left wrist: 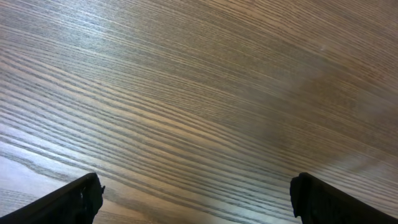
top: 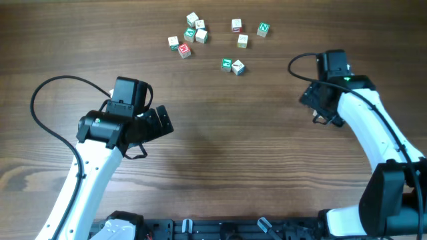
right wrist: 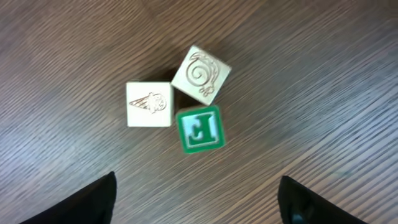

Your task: Form a circle

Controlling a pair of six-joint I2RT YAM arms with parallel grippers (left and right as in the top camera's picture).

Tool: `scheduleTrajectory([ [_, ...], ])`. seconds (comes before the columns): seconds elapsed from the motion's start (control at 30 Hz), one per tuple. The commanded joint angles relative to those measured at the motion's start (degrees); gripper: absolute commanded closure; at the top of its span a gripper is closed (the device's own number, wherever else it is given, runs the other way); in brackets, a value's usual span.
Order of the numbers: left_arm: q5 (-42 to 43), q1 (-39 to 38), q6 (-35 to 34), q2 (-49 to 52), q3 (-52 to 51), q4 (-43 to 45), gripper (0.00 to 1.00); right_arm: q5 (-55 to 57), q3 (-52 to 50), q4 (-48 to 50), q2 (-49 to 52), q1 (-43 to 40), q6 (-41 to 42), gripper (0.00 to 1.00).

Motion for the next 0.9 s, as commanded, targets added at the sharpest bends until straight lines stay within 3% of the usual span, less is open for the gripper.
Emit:
scheduleTrajectory([
  [0.0, 0.26, 0.44, 0.28, -0.13, -0.11, 0.0, 0.0, -1.18, -1.51, 0.76, 0.81, -0.09, -6.43, 0.19],
  [0.3, 0.26, 0.44, 0.28, -0.13, -0.11, 0.0, 0.0, -1.16, -9.53, 11.3, 0.94, -0.09, -11.1, 0.29],
  [0.47, 0.26, 0.44, 0.26, -0.13, -0.11, 0.0, 0.0, -0.74, -9.62, 13.4, 3.32, -1.05, -11.82, 0.3],
  [0.87, 0.26, 0.44, 0.26, -0.13, -0.11, 0.0, 0.0, -1.18, -9.62, 15.98, 7.72, -2.71, -11.82, 0.46],
])
